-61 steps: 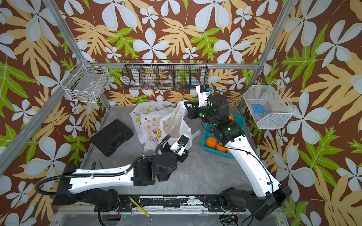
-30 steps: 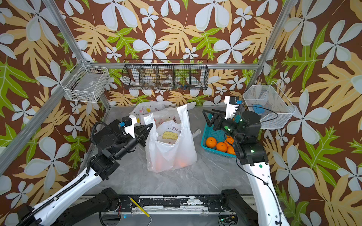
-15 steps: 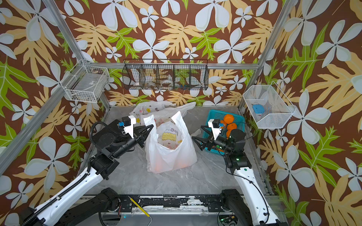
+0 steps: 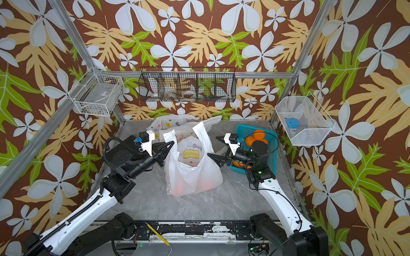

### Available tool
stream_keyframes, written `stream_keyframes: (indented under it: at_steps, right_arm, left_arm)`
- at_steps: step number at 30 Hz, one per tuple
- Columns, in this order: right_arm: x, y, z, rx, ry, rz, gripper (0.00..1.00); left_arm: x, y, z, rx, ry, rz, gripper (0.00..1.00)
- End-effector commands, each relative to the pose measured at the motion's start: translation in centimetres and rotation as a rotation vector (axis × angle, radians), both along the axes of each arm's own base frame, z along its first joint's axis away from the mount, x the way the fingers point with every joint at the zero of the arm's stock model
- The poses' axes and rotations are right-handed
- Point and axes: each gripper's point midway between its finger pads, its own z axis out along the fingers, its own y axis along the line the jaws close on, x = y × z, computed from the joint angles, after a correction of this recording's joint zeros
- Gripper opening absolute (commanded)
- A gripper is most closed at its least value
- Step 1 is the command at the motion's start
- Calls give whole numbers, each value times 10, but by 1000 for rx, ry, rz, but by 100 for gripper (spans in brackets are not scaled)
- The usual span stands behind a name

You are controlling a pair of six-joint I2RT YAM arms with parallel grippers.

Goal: Place the oranges into plastic bags & tie knots
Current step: Tie the plastic bag at the center of the board.

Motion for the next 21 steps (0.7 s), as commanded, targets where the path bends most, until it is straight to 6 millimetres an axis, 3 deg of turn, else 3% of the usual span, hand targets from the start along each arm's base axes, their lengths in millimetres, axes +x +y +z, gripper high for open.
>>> stream_keyframes:
  at_steps: [1, 13, 18, 21]
  right_arm:
    - [6, 7, 12, 8, -57, 17, 99]
    - [37, 35, 8, 6, -30, 106, 98]
    - [38, 38, 2, 7, -2, 121, 82]
    - [32, 38, 2, 3, 7, 136, 62]
  left_arm:
    - [-3, 0, 9, -12, -30, -12, 0]
    - [-2, -1, 8, 2, -24, -21, 0]
    - [0, 1, 5, 17, -19, -11, 0]
    - [1, -1, 3, 41, -21, -17, 0]
